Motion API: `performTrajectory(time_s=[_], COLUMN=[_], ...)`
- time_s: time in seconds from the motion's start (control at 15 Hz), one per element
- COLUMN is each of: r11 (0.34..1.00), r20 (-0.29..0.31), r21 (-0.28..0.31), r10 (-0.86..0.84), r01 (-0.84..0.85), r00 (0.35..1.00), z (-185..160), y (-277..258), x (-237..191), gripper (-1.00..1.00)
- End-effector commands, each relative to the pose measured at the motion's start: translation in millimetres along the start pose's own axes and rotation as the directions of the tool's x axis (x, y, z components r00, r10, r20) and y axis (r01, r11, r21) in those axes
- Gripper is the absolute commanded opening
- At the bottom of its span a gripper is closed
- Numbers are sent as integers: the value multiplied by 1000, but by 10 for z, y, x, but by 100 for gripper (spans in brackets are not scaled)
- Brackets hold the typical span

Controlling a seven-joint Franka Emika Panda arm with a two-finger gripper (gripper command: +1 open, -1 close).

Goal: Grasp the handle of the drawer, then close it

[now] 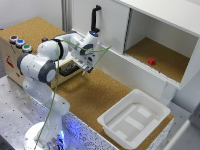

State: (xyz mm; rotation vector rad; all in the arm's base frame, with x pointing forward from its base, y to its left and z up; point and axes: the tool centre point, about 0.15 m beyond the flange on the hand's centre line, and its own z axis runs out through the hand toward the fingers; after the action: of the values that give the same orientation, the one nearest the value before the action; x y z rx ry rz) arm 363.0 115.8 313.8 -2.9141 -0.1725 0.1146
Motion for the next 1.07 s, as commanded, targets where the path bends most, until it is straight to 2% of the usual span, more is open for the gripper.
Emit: performTrajectory(time_s=[0.0,0.47,1.0], r11=[1000,1000,999], r20=[-96,-103,-117], r21=[15,-3,13], r10=[15,-17,-36], r01=[-14,16,38], r00=[995,995,993], z=[163,197,378], y=[-150,-308,-810], x=[-22,-54,43], gripper=[-100,-100,-100])
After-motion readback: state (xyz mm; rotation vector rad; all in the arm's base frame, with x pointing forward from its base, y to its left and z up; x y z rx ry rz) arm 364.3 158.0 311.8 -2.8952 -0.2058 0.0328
